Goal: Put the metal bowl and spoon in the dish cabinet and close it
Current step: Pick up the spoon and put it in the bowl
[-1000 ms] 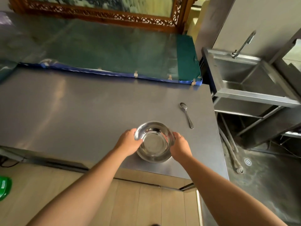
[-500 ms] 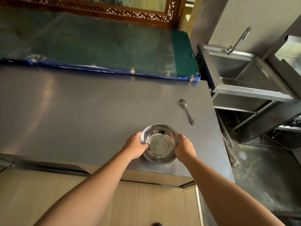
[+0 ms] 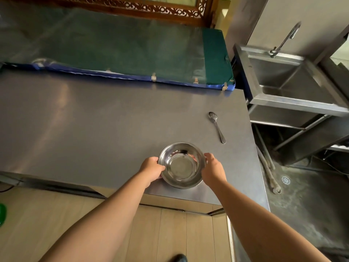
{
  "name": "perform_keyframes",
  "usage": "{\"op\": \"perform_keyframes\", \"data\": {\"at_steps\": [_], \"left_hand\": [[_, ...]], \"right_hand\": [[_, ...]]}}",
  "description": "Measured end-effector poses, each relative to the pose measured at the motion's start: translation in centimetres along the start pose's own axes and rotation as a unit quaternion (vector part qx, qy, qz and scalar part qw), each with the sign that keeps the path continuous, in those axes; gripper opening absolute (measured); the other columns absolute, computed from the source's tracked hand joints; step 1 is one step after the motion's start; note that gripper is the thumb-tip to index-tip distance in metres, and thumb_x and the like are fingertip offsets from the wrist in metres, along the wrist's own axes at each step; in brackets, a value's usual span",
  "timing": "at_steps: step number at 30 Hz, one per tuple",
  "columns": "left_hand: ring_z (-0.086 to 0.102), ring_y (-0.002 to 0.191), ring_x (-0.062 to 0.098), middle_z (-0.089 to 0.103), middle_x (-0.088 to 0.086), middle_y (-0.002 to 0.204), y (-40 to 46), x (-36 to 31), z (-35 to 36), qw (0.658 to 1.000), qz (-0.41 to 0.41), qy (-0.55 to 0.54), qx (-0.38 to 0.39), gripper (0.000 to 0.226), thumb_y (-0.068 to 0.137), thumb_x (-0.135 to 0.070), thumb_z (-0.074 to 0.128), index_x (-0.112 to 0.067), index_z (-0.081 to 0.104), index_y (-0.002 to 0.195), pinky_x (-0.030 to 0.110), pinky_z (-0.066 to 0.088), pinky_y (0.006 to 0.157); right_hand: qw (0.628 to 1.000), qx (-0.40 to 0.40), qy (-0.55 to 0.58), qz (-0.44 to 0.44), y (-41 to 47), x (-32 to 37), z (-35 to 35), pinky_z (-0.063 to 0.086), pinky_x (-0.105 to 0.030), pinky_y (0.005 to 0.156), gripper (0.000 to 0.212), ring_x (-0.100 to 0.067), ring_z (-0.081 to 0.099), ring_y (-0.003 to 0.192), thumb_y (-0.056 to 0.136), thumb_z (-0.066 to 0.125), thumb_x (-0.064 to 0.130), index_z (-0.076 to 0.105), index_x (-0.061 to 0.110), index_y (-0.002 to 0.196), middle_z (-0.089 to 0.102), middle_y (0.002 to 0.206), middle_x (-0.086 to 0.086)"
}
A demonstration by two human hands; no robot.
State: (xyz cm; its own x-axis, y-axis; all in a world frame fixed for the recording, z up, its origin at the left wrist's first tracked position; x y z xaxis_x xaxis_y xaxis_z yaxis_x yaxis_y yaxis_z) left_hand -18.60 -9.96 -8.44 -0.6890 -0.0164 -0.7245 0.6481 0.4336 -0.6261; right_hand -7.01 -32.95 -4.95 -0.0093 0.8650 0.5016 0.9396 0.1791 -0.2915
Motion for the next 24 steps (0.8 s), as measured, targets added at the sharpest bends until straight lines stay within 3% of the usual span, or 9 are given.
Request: {"op": "perform_keyframes", "data": {"at_steps": [3, 5, 8, 14, 20, 24], "left_hand": [[0.071, 0.083, 0.026, 0.071, 0.018, 0.105, -0.2, 1.2, 0.8, 0.993, -0.063, -0.101, 0.014, 0.024, 0.092, 0.004, 0.058, -0.006, 0.061, 0.113, 0.035, 0.061, 0.058], [0.072, 0.087, 0.030, 0.069, 0.016, 0.107, -0.2, 1.5, 1.6, 0.985, -0.086, -0.149, 0.024, 0.036, 0.094, 0.001, 0.058, -0.016, 0.050, 0.125, 0.040, 0.062, 0.061], [0.073, 0.083, 0.031, 0.069, 0.017, 0.106, -0.1, 1.5, 2.8, 0.981, -0.096, -0.166, 0.022, 0.042, 0.095, 0.001, 0.056, -0.023, 0.043, 0.126, 0.046, 0.062, 0.065], [0.072, 0.069, 0.029, 0.068, 0.021, 0.103, 0.3, -0.7, 4.3, 0.981, -0.079, -0.175, 0.026, 0.043, 0.092, 0.007, 0.050, -0.024, 0.041, 0.121, 0.040, 0.061, 0.057], [0.074, 0.066, 0.024, 0.067, 0.020, 0.104, 2.6, -4.4, 4.2, 0.981, -0.048, -0.186, 0.028, 0.051, 0.091, 0.006, 0.051, -0.024, 0.042, 0.131, 0.038, 0.060, 0.056], [0.074, 0.082, 0.026, 0.067, 0.016, 0.113, 5.1, -7.5, 4.5, 0.981, -0.032, -0.184, 0.055, 0.068, 0.091, 0.007, 0.052, -0.020, 0.035, 0.151, 0.040, 0.062, 0.063]], "right_hand": [[1.000, 0.010, 0.010, -0.007, 0.4, -0.3, -0.5, 0.052, -0.035, 0.083, 0.049, -0.031, 0.063, 0.106, 0.089, 0.054, 0.003, 0.052, 0.017, 0.135, 0.067, 0.123, -0.009], [1.000, 0.020, 0.012, -0.013, 0.9, -0.7, -1.0, 0.053, -0.034, 0.085, 0.052, -0.030, 0.063, 0.110, 0.089, 0.057, 0.003, 0.050, 0.017, 0.139, 0.065, 0.128, -0.008], [0.999, 0.038, 0.016, -0.027, 1.6, -1.2, -1.9, 0.053, -0.031, 0.081, 0.053, -0.028, 0.063, 0.110, 0.090, 0.059, 0.007, 0.049, 0.019, 0.141, 0.063, 0.132, -0.007], [0.998, 0.049, 0.038, -0.029, 3.2, -2.2, -4.4, 0.054, -0.035, 0.088, 0.048, -0.026, 0.062, 0.112, 0.094, 0.061, 0.015, 0.051, 0.019, 0.140, 0.061, 0.135, -0.006], [0.999, 0.012, 0.026, -0.013, 6.1, -2.8, -7.4, 0.052, -0.034, 0.091, 0.043, -0.025, 0.062, 0.112, 0.096, 0.059, 0.021, 0.054, 0.017, 0.138, 0.063, 0.132, -0.006], [0.999, -0.012, 0.024, 0.026, 8.8, -3.0, -8.4, 0.049, -0.030, 0.086, 0.041, -0.025, 0.061, 0.110, 0.094, 0.058, 0.023, 0.056, 0.017, 0.134, 0.064, 0.128, -0.004]]}}
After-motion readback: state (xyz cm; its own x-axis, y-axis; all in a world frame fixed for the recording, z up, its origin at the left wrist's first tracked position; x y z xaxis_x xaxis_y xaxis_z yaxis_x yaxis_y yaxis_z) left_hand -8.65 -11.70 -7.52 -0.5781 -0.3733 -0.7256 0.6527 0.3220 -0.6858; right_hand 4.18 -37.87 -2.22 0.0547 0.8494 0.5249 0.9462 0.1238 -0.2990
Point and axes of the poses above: each hand's wrist, its own y-axis towards the middle knuckle, its own z-axis out of the palm, x = y × z, the point moved 9 cm from there along y, towards the middle knuckle
